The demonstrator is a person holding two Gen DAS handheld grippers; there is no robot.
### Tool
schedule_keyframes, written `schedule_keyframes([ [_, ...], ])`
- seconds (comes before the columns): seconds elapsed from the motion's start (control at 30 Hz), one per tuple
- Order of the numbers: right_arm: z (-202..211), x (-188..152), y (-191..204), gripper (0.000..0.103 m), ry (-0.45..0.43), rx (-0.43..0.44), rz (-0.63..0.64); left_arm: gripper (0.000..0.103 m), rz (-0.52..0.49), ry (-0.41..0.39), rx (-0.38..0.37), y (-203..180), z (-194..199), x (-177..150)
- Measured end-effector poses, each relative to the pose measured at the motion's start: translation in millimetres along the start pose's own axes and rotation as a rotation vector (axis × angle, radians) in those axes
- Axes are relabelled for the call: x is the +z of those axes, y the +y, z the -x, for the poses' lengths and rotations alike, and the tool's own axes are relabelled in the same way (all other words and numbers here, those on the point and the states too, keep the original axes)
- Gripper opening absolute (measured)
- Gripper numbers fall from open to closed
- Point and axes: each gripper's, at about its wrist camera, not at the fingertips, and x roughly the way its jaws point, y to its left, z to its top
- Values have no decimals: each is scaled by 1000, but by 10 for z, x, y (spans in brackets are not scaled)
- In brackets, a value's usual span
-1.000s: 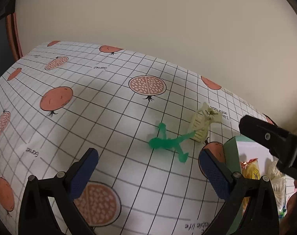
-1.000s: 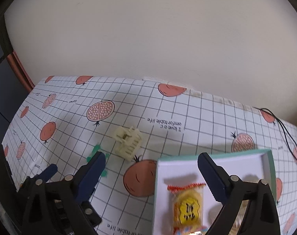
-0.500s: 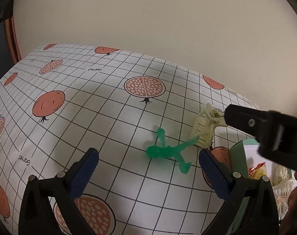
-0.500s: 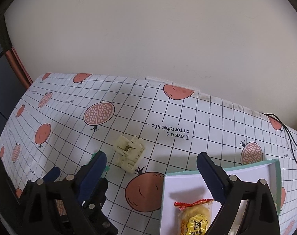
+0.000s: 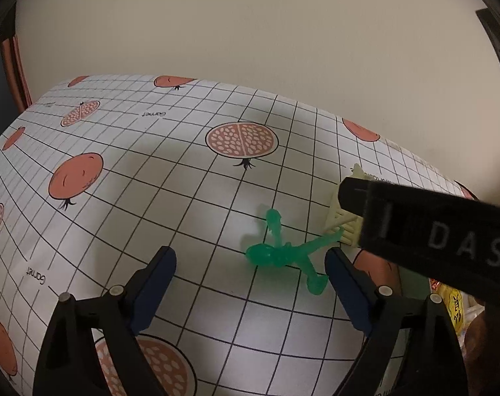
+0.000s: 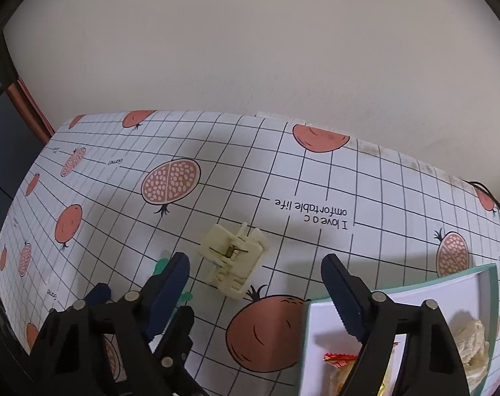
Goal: Organize objects
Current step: 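Close the left tool on the green toy while the right tool grasps the cream hair clip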
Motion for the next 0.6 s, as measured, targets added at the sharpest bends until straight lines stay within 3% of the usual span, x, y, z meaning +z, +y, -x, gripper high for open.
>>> schedule_keyframes([
  [0.07, -26, 2, 6, 80, 4, 0, -1, 91, -4, -2, -1, -8, -1, -4],
  [0.13, -55, 6, 5, 75, 7, 2, -6, 83, -12, -6, -5, -22, 3, -3],
  [0.33, -94, 7, -28, 42, 19, 16, -24, 64, -32, -7, -38, -58, 14, 2],
  [0.4, -92, 0, -46, 32, 24, 26, -32, 51, -41, -6, -53, -74, 19, -1],
  [0.47, -84, -9, -52, 21, 24, 19, -27, 50, -56, -5, -52, -102, 22, -11],
  [0.6, -62, -29, -71, 19, 31, 14, -27, 49, -57, -8, -55, -74, 26, -35],
])
